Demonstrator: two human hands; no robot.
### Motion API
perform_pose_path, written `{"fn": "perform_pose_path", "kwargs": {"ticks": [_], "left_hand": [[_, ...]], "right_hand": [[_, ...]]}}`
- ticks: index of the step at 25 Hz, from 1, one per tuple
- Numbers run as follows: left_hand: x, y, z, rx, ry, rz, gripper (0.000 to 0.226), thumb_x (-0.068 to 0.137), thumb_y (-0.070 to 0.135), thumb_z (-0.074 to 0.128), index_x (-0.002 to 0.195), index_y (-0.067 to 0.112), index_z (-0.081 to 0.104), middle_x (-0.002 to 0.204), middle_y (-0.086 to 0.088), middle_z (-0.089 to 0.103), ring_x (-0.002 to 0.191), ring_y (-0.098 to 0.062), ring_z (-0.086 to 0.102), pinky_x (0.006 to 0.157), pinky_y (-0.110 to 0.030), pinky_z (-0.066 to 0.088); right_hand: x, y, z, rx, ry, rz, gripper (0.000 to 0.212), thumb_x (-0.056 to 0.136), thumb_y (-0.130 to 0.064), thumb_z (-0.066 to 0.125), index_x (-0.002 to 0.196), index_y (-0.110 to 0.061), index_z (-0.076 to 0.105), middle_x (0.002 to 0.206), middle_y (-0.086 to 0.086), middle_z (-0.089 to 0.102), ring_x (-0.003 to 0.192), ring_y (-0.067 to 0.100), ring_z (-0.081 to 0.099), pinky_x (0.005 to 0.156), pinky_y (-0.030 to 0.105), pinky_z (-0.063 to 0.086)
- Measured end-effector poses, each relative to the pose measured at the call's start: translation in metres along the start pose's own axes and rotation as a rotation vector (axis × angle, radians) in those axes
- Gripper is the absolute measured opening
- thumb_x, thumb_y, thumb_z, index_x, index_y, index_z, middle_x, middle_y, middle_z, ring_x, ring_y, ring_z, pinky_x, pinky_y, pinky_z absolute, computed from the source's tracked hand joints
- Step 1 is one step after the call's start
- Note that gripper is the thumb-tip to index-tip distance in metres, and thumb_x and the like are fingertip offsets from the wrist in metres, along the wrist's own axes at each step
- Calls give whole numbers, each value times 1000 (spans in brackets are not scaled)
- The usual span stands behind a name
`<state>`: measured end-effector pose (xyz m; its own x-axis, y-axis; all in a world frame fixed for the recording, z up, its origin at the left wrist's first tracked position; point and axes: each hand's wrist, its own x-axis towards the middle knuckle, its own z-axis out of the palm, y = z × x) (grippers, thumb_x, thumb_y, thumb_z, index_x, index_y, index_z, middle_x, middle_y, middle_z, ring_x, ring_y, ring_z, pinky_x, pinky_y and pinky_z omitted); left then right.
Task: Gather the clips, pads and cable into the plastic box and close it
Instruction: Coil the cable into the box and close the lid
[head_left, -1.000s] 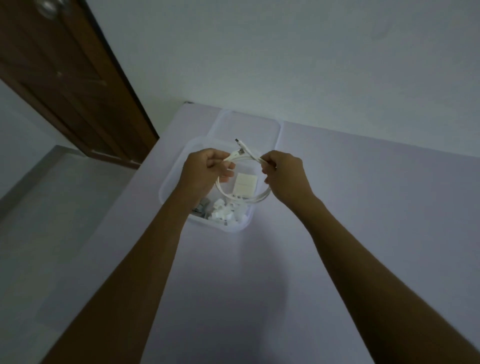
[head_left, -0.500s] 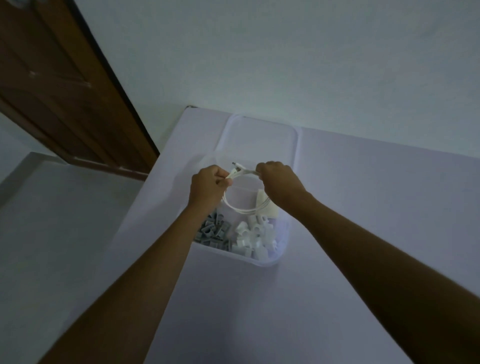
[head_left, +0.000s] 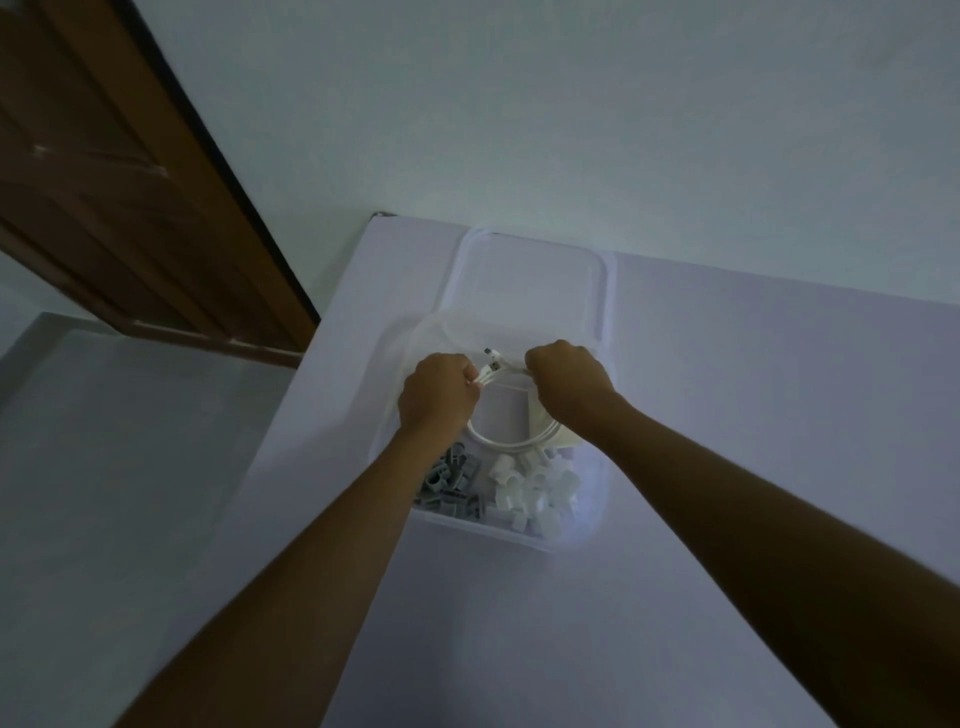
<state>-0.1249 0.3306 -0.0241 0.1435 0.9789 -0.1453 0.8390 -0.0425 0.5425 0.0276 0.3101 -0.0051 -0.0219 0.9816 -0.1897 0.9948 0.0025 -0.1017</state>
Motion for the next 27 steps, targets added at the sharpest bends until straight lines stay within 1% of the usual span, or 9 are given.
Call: {"fn": "perform_pose_path", "kwargs": {"ticks": [5,7,10,13,15,18,21,25,27], "left_hand": [[-2,-4,-2,30,26,37,16,85,14,63,98,8,71,101,-15,70,92,-32,66,79,-37,55],[-6,-1,-13,-9,74,73,18,87,12,61,103,8,69,103,-13,70,94,-29,65,82,-38,54],[-6,9,-37,-131,208,164,12,88,8,58,95,8,68,94,-9,71,85,-23,65,77,-37,54],[12,22,-58,-274,330,229,10,90,11,56,87,7,65,87,-8,69,73,-21,63,67,-33,52],[37,24,-63,-281,370,192,12,90,11,55,87,5,65,88,-9,69,74,-18,60,66,-27,47],[86,14,-56,-222,322,59,15,90,11,53,94,5,66,98,-11,70,86,-20,63,73,-23,44],[127,-4,-44,-183,139,-109,25,88,20,57,107,5,64,108,-15,69,99,-31,65,90,-36,52],[146,-5,-27,-39,-50,-112,33,83,25,66,108,3,67,114,-15,67,109,-30,62,94,-33,47],[149,-3,-22,13,-97,-113,30,82,18,67,108,3,67,117,-15,66,111,-30,60,93,-31,46]], "right_hand": [[-6,-2,-10,21,4,46,36,84,9,49,60,-11,32,61,2,36,64,23,50,60,27,39],[-11,-1,-20,84,56,72,31,87,2,54,62,-8,41,63,4,46,64,23,55,60,27,40],[-24,6,-39,265,264,118,17,92,-13,56,84,-1,65,81,10,68,76,27,64,70,33,51],[-27,21,-57,485,498,265,20,92,-19,57,87,-3,68,77,6,68,72,23,61,68,32,48],[-15,36,-60,552,533,404,20,93,-19,54,86,-4,66,73,3,61,69,18,54,65,27,39],[13,60,-47,498,440,551,17,92,-6,47,85,-1,62,79,8,60,73,21,54,65,28,37],[36,76,-32,453,234,600,16,92,-8,52,78,0,56,80,11,58,78,27,60,64,29,41],[55,85,-18,537,19,684,26,86,-2,57,62,-5,49,60,10,62,48,19,59,42,20,41],[57,87,-11,562,15,714,25,83,2,55,61,-5,48,56,10,58,47,19,56,40,21,40]]}}
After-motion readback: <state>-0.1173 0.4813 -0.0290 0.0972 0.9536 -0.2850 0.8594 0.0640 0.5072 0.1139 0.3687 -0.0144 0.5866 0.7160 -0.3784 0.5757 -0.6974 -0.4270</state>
